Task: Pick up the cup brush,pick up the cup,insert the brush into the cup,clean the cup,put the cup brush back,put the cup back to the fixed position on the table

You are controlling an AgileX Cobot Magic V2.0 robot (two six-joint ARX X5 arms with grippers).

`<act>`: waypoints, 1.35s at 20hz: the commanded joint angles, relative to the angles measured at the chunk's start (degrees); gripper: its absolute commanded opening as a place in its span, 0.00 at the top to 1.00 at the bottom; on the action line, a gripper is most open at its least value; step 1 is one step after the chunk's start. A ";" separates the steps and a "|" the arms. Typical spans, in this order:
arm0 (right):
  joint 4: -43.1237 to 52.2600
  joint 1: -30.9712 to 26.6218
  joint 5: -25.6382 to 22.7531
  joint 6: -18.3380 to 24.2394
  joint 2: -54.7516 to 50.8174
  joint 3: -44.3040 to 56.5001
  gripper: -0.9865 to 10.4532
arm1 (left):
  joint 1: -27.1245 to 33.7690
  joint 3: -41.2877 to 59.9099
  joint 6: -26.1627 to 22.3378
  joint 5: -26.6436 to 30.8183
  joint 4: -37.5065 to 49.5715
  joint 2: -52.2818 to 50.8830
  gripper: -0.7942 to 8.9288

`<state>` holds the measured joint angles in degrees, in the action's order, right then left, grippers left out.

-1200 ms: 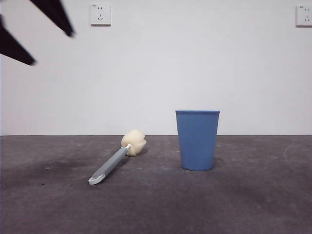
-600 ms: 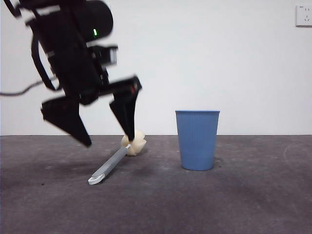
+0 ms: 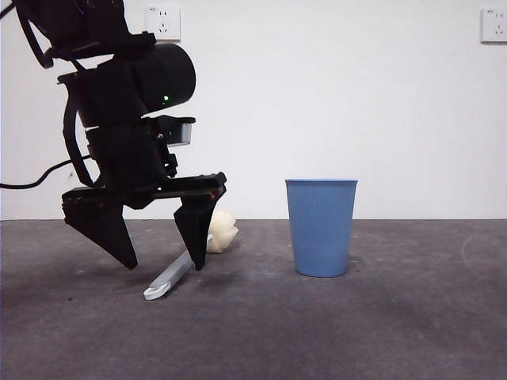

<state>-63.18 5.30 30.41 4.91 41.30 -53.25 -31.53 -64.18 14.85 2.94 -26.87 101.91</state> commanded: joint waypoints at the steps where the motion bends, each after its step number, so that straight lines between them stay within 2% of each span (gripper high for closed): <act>1: 0.33 0.13 0.11 -0.37 -0.04 -0.20 0.42 | -0.83 0.07 0.66 1.07 0.15 1.44 0.45; 6: 0.31 0.13 0.11 -0.39 -0.04 -0.20 0.42 | -1.38 0.07 1.90 1.49 -0.31 2.89 0.49; 8: 0.31 0.13 0.11 -0.39 -0.04 -0.20 0.42 | -1.66 0.07 1.90 1.27 -1.29 3.80 0.66; 12: 0.31 0.13 0.09 -0.39 -0.04 -0.20 0.42 | -2.62 0.02 1.86 1.14 -0.57 3.65 0.91; 13: 0.31 0.13 0.11 -0.39 -0.04 -0.20 0.42 | -2.64 0.02 1.68 1.07 -0.63 3.63 0.93; 17: 0.31 0.13 0.11 -0.39 -0.04 -0.20 0.42 | -2.62 0.02 1.62 -0.48 -1.33 1.73 0.93; 23: 0.33 0.13 0.20 -0.37 -0.04 -0.20 0.42 | -2.10 0.00 0.20 -0.22 -2.45 -6.58 0.93; 25: 3.02 0.81 3.26 -0.37 0.72 -0.15 0.42 | -1.51 0.00 -1.70 -0.20 -4.57 -11.23 0.93; 27: 8.92 2.56 10.58 -1.64 3.65 -0.15 0.43 | -1.31 0.00 -3.43 -0.22 -7.23 -16.81 0.93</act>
<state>-55.31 7.57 39.48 4.25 44.16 -53.25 -32.95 -64.60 13.28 2.61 -33.95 86.24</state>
